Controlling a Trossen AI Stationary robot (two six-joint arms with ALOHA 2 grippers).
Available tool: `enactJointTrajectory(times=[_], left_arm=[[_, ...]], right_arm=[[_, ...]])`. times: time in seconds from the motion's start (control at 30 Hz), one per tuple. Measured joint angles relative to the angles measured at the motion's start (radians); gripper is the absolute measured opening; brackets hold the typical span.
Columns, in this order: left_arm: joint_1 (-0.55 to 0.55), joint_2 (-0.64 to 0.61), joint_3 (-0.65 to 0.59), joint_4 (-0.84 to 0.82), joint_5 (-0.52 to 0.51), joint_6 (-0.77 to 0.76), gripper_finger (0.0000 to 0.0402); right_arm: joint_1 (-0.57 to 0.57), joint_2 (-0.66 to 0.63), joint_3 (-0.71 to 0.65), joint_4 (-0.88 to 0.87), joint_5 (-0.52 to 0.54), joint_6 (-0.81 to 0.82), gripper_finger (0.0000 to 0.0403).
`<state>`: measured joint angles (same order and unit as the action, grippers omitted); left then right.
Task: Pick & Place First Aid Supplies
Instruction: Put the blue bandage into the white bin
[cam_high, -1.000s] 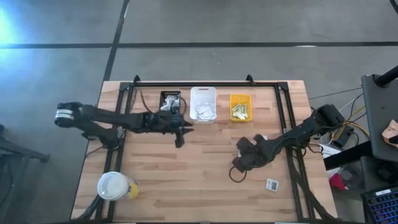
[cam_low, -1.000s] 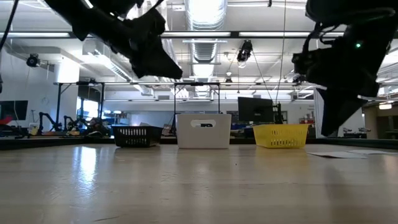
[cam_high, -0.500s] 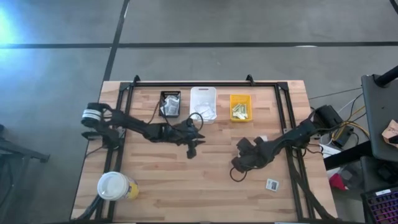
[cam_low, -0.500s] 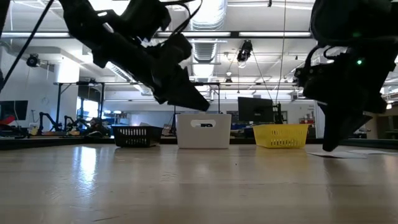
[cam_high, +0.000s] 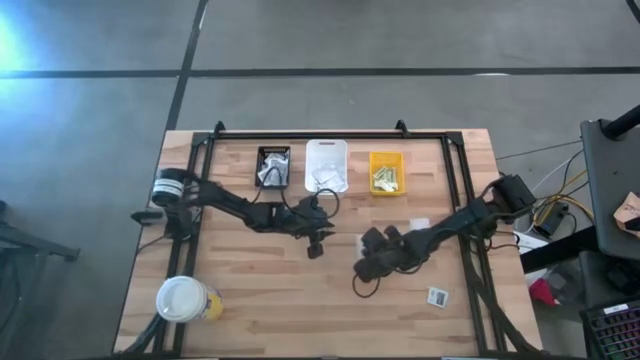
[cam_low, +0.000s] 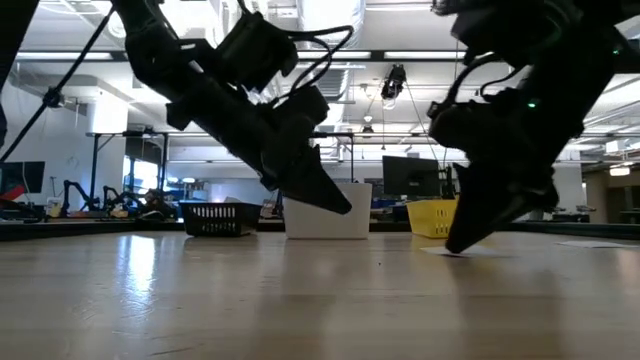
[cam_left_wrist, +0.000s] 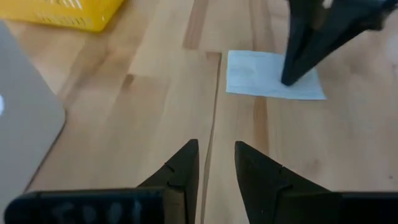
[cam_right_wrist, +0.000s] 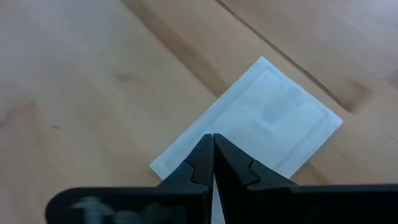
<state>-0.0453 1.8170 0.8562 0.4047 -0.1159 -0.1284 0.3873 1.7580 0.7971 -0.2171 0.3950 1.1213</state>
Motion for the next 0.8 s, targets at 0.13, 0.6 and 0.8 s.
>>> enactJointTrajectory(times=[0.13, 0.6, 0.8], left_arm=[[0.0, 0.032, 0.012, 0.01, 0.001, 0.007, 0.0096], [-0.004, 0.06, 0.011, 0.1, 0.05, 0.028, 0.0096], [-0.004, 0.066, 0.008, 0.093, 0.079, 0.085, 0.0096]], right_arm=[[-0.016, 0.033, 0.019, 0.05, -0.008, -0.069, 0.0008], [-0.032, 0.131, 0.182, 0.061, -0.055, -0.343, 0.0008], [-0.031, 0.101, 0.223, 0.059, -0.053, -0.446, 0.0008]])
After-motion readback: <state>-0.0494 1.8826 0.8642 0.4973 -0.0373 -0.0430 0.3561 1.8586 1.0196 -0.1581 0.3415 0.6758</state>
